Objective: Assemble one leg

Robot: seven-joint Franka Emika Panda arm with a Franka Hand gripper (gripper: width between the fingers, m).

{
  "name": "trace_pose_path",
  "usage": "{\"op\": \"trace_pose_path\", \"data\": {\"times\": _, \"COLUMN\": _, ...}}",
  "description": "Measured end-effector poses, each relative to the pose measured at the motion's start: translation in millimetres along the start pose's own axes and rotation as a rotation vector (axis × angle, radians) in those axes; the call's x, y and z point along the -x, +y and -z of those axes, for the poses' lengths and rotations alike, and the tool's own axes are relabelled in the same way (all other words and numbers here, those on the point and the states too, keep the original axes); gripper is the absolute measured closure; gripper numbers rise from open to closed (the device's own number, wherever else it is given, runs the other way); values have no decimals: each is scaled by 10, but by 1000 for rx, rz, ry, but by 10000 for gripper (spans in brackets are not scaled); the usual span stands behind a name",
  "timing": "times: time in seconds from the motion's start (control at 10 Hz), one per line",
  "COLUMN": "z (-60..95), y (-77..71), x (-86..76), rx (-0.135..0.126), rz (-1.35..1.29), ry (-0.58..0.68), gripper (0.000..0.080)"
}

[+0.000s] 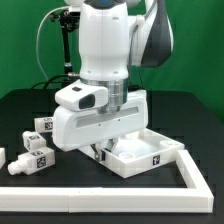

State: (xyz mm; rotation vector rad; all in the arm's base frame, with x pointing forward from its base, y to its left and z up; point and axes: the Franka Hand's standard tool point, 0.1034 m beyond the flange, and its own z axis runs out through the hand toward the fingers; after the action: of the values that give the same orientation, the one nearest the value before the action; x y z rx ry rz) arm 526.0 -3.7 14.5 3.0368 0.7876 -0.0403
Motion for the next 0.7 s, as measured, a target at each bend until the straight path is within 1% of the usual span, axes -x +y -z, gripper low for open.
{"op": "trace_pose_path", "data": {"times": 0.1, "z": 9, "y": -20, "x": 48, "rx": -25, "rz": -63, "ry": -54, "gripper": 747}}
{"op": "trace_pose_path", "data": {"times": 0.2, "z": 28, "y": -6, "x": 82, "rx": -53, "rz": -98, "ry": -104, "gripper": 744}}
{"op": "trace_pose_path", "data": {"times": 0.3, "z": 32, "y": 35, "x": 78, "rx": -52, "rz": -99, "ry": -104, "gripper": 742}}
{"op": "trace_pose_path", "data": {"times": 0.4, "z": 13, "y": 22, "x": 106, "rx": -55, "rz": -97, "ry": -109, "gripper": 742}}
{"op": "trace_pose_path", "data": {"times": 0.7, "z": 14, "y": 34, "x": 124, "rx": -56, "rz": -104, "ry": -109, "gripper": 742}}
